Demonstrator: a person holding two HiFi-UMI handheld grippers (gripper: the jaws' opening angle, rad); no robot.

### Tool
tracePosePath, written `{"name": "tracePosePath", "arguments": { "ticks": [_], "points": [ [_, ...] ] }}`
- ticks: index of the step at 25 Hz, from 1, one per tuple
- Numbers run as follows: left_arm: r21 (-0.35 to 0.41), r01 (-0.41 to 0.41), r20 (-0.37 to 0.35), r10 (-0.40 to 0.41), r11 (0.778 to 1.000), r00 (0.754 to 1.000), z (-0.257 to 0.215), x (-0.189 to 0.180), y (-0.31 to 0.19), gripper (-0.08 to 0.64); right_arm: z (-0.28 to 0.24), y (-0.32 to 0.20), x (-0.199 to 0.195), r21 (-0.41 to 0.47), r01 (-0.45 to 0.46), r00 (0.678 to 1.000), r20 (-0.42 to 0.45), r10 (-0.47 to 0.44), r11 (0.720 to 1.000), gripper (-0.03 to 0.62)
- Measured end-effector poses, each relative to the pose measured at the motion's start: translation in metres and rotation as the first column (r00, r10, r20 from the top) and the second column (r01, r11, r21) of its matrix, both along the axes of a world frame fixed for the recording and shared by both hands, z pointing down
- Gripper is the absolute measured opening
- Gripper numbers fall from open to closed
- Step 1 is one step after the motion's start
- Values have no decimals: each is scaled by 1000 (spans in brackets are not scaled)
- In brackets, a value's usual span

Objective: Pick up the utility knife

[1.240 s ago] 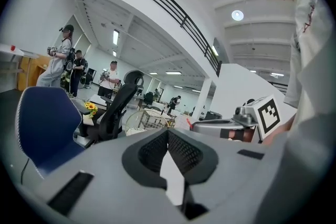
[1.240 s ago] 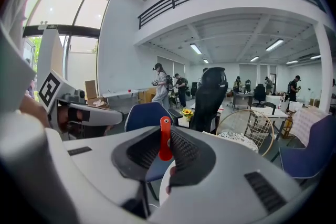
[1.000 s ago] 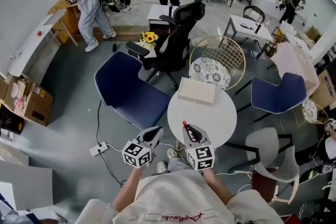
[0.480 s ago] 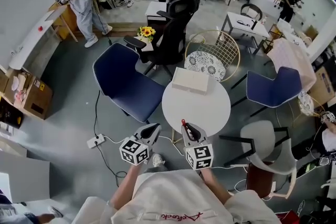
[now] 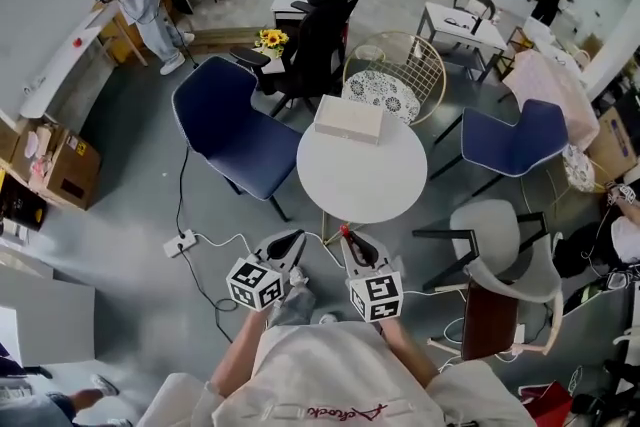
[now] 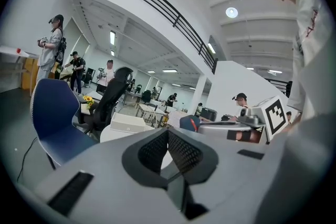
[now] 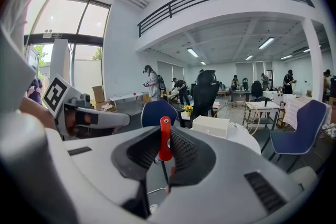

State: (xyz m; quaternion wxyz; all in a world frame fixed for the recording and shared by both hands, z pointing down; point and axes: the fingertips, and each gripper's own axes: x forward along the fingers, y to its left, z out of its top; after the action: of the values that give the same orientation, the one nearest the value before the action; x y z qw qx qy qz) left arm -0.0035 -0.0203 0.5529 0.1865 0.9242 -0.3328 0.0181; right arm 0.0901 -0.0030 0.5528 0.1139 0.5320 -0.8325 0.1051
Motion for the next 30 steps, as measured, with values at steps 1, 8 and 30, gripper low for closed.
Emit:
{"name": "tracePosePath", "arguments": {
  "ticks": [1, 8, 30],
  "points": [
    [-2, -1, 2, 1, 1000, 1000, 2, 2, 11, 12, 2, 10, 1, -3, 1, 1000, 1, -1, 1000, 64],
    [0, -1, 16, 1, 1000, 1000, 9, 4, 63, 13, 7, 59, 0, 2, 4, 1000, 12, -4, 1000, 64],
    [42, -9, 12, 8, 999, 1000, 1, 16, 118, 12, -4, 103, -7, 63, 35, 999, -8, -34, 997, 63]
  ]
}}
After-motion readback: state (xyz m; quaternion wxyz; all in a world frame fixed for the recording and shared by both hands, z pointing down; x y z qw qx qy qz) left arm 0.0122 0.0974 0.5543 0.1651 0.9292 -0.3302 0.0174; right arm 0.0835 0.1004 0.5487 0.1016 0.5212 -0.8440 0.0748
